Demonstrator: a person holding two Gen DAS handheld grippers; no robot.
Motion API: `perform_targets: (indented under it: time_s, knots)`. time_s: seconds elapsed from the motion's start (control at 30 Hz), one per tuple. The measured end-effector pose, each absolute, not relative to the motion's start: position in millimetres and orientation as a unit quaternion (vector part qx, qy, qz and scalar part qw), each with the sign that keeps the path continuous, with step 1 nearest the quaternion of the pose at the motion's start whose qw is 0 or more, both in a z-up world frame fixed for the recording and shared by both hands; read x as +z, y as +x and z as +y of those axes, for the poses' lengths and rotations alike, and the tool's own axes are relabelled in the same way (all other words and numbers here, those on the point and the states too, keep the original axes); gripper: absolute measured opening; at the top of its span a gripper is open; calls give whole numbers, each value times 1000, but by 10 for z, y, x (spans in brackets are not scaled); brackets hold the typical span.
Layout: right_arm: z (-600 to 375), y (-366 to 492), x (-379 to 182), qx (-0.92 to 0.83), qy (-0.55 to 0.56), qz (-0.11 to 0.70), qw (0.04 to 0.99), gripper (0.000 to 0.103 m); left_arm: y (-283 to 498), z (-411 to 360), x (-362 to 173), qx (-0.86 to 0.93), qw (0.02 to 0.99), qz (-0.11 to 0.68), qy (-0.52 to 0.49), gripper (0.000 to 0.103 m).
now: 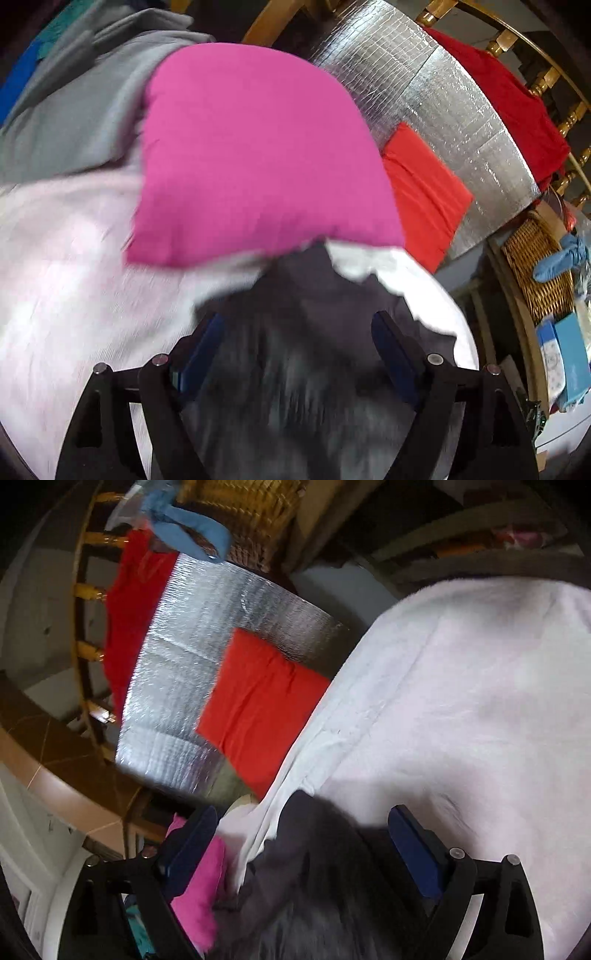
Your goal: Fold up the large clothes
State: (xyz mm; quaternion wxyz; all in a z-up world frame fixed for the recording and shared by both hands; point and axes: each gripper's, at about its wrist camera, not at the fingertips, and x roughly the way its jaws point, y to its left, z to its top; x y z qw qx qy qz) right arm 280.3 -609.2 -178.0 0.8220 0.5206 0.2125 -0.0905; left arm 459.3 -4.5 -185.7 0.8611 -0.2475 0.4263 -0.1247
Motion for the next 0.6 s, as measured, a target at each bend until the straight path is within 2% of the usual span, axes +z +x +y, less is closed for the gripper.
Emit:
perform_targets:
  time_s: [0.27, 0.43, 0.6]
  knots:
    - [-5623, 1888, -1723, -68, 561, 243, 788, 96, 3506, -2, -2209, -88, 824, 489, -271, 83]
    - [-5363, 1509, -1926, -67, 593, 261, 759, 96, 3393, 91, -2429, -73, 802, 506, -310, 83]
    - [-5301, 1539, -2329, -76, 634, 278, 718, 96, 3549, 376, -2577, -30, 797, 485, -360, 83]
